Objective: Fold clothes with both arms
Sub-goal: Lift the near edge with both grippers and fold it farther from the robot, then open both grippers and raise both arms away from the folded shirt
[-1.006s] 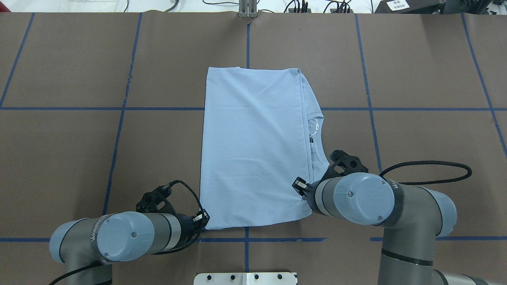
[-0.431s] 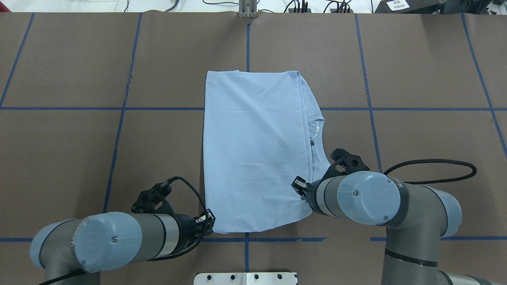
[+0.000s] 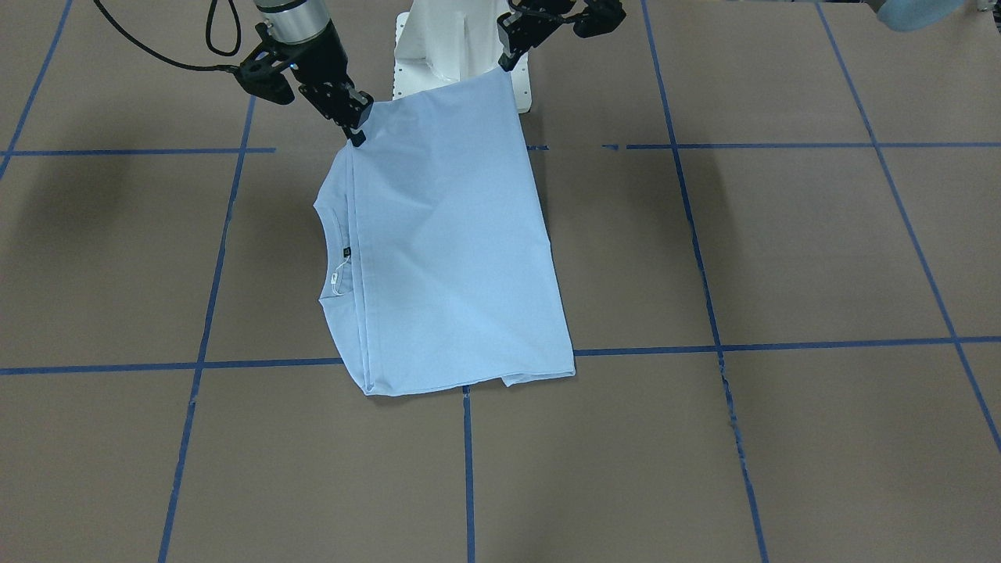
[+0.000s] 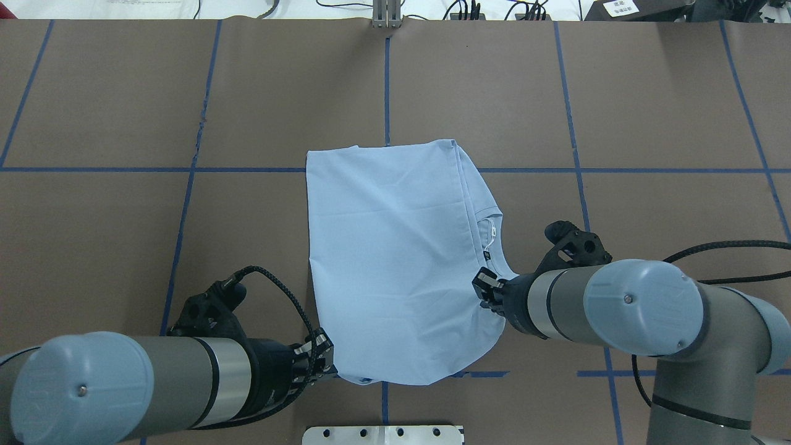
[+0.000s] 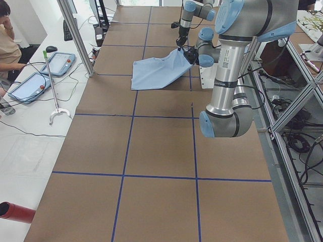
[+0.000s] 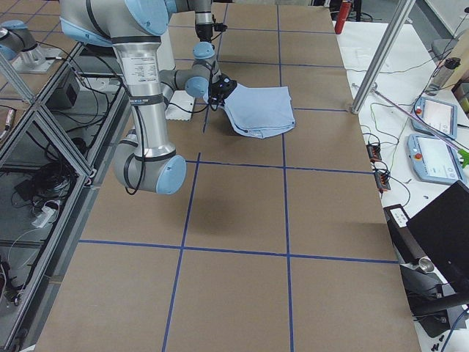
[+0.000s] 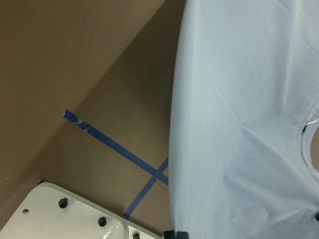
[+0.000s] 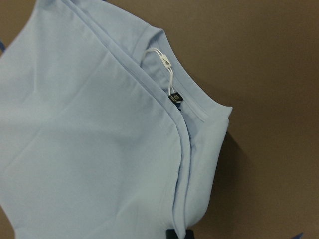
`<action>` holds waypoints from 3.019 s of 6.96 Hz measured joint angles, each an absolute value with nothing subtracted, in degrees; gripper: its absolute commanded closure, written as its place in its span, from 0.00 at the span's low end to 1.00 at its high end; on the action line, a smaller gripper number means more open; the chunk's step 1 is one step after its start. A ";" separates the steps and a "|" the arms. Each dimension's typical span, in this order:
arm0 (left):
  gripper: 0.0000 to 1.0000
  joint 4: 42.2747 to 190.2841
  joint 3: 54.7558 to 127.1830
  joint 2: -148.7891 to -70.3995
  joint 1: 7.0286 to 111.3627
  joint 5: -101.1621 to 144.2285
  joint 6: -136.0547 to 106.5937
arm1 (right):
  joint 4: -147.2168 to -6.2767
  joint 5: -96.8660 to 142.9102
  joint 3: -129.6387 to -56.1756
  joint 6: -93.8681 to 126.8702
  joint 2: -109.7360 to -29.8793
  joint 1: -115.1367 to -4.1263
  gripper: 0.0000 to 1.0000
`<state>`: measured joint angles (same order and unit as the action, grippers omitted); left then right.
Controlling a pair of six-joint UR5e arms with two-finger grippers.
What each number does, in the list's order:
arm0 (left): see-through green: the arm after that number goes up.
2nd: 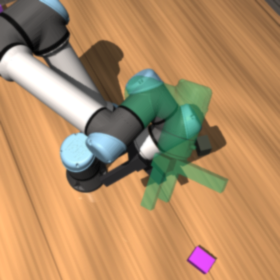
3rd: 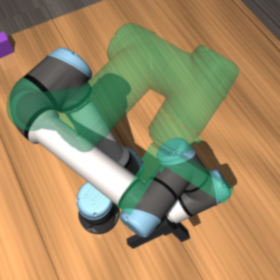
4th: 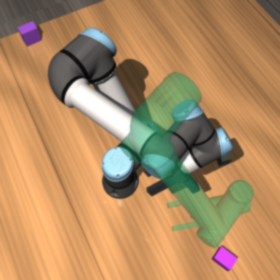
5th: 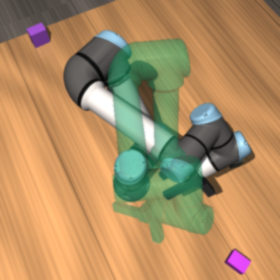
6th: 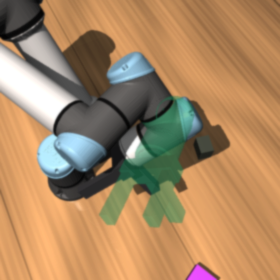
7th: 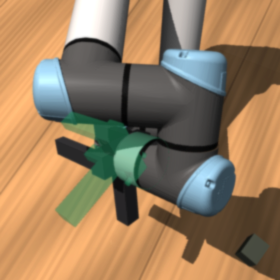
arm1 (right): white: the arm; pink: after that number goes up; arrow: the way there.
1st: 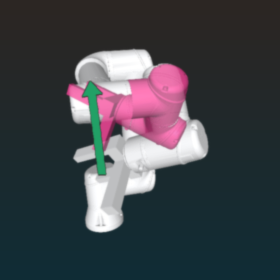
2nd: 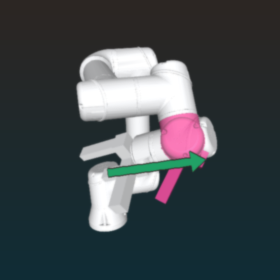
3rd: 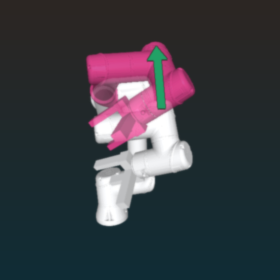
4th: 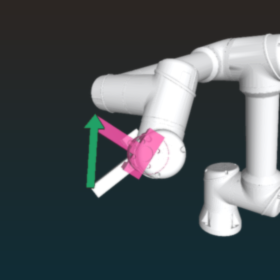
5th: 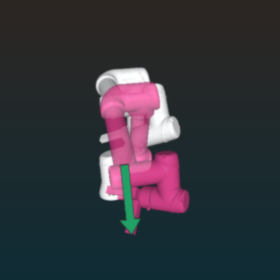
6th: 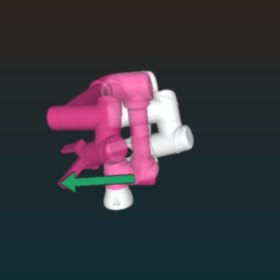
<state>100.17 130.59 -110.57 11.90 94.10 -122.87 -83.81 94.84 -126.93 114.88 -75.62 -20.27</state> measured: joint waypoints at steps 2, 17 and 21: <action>1.00 99.74 127.54 -112.99 20.80 94.83 -116.26 | -83.75 97.09 -121.78 114.56 -69.51 -27.04 1.00; 0.00 133.76 93.58 -110.46 52.86 110.43 -65.87 | -64.29 118.11 -79.31 70.69 -59.66 -56.82 0.00; 0.00 124.78 93.85 -98.89 77.90 121.92 -22.55 | -70.18 131.55 -79.84 27.19 -73.96 -82.54 0.00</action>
<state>124.78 93.85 -98.89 77.90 121.92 -22.55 -70.18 131.55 -79.84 27.19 -73.96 -82.54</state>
